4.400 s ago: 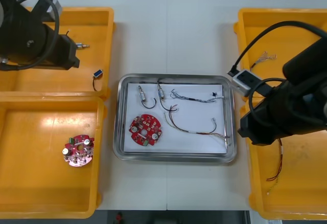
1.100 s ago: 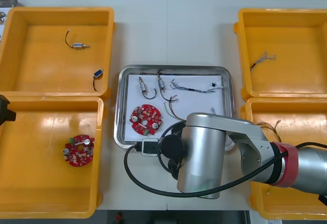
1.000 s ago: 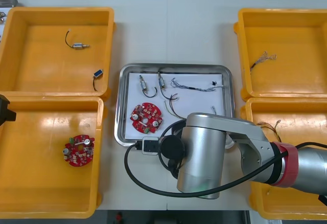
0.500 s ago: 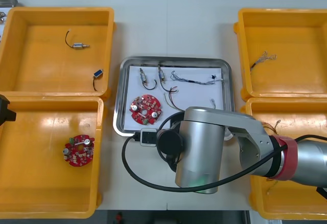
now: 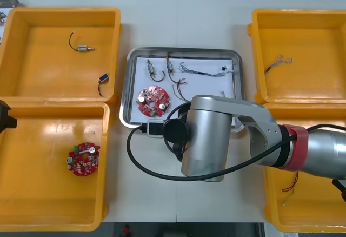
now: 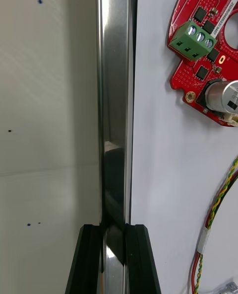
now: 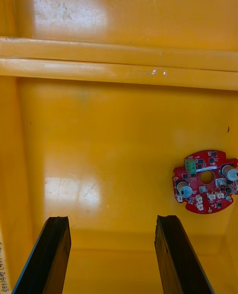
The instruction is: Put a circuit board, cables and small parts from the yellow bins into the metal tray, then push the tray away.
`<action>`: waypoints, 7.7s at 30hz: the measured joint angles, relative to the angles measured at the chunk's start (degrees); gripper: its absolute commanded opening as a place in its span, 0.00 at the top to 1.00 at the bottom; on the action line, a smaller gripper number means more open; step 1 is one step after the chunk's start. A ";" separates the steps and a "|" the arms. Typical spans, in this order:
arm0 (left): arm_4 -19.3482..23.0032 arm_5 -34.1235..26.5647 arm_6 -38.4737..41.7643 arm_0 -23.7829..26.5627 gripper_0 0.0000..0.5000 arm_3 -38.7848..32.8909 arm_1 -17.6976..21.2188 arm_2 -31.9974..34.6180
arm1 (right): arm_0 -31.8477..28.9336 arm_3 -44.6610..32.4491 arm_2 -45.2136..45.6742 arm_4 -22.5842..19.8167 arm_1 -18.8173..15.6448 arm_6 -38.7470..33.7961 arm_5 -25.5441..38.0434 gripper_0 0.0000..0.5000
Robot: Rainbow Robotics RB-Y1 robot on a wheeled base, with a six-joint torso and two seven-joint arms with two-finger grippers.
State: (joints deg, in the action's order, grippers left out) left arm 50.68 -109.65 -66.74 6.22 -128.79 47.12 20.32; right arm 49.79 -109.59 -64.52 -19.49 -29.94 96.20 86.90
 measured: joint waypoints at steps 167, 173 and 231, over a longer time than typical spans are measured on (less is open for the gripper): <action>0.07 0.00 0.00 0.00 0.00 -0.11 -0.03 0.00 | -43.50 -26.14 91.40 -23.14 -2.12 -16.26 22.97 0.00; 0.07 0.00 0.00 0.00 0.00 -0.11 -0.03 0.00 | -43.53 -22.76 91.45 -23.86 -4.83 -16.26 22.97 0.00; 0.08 0.00 0.00 0.00 0.00 -0.11 -0.03 0.00 | -43.53 -17.23 91.41 -27.17 -8.64 -16.72 22.97 0.00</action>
State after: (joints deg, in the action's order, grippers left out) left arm 50.76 -109.65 -66.74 6.22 -128.90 47.08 20.32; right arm 6.26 -126.82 26.89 -46.66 -38.59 79.47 109.88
